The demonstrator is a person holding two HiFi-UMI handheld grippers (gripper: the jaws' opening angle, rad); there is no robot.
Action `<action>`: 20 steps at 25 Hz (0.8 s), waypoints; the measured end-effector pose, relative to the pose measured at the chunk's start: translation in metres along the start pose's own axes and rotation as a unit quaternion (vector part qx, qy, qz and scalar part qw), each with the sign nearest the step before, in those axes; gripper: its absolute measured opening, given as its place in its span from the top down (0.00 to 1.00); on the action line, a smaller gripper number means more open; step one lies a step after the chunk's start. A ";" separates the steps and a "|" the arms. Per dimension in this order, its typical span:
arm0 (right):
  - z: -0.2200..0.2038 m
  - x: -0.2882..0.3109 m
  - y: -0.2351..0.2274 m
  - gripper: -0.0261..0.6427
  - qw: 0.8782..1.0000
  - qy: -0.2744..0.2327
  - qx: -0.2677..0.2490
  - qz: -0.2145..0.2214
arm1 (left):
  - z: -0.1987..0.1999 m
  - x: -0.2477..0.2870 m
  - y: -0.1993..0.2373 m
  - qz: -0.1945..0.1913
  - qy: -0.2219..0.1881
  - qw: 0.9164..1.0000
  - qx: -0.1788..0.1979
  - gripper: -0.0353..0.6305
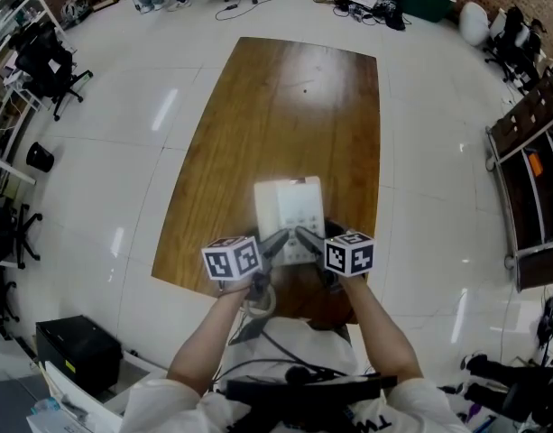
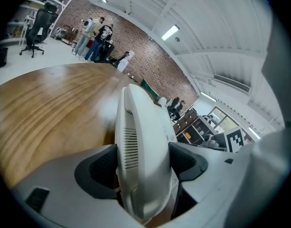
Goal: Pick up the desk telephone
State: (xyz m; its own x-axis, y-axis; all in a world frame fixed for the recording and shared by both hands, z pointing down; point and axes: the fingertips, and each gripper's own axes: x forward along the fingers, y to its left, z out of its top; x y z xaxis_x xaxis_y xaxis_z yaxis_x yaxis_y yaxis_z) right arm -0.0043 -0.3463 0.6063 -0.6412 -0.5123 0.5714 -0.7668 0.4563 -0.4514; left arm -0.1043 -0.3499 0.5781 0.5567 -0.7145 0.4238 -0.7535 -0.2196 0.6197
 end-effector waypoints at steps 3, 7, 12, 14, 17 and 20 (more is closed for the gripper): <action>0.007 -0.008 0.006 0.48 1.000 -0.012 -0.002 0.006 | 0.006 -0.005 -0.009 0.000 -0.010 1.000 0.015 0.45; 0.016 -0.018 0.012 0.48 0.999 -0.029 -0.012 0.008 | 0.015 -0.015 -0.020 -0.002 -0.029 0.999 0.026 0.45; 0.027 -0.032 0.025 0.48 0.998 -0.047 -0.035 0.014 | 0.023 -0.030 -0.034 -0.001 -0.052 0.998 0.033 0.46; 0.033 -0.038 0.030 0.48 0.997 -0.058 -0.042 0.017 | 0.028 -0.036 -0.040 -0.001 -0.064 0.997 0.039 0.46; 0.041 -0.048 0.041 0.48 0.996 -0.074 -0.052 0.021 | 0.036 -0.048 -0.050 -0.004 -0.082 0.996 0.045 0.46; 0.052 -0.059 0.053 0.48 0.993 -0.091 -0.068 0.023 | 0.044 -0.062 -0.061 -0.009 -0.100 0.993 0.054 0.46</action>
State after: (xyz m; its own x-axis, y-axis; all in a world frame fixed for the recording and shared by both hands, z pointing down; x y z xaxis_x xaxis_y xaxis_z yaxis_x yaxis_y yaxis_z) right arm -0.0087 -0.3292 0.5127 -0.6801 -0.6052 0.4137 -0.7330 0.5709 -0.3699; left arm -0.1080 -0.3220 0.4849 0.4985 -0.8251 0.2658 -0.7831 -0.2970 0.5465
